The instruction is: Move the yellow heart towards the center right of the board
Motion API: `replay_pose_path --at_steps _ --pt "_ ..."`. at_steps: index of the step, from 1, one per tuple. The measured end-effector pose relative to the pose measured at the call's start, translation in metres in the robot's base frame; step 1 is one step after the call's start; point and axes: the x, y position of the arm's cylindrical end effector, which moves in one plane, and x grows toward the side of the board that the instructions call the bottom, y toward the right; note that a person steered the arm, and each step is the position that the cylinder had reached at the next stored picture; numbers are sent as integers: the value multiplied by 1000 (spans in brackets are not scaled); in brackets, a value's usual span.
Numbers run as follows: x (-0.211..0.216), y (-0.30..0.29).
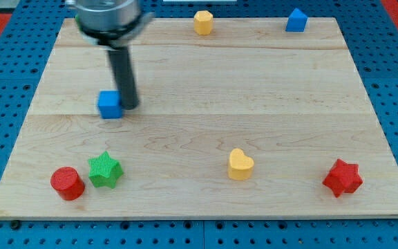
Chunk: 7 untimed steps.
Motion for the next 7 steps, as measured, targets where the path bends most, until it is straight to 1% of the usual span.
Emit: replay_pose_path --at_steps 1,2,3,5,6,7 --pt "0 -41" --pt "5 -23" --pt "22 34" --pt "61 186" --pt "67 236" --pt "103 273"
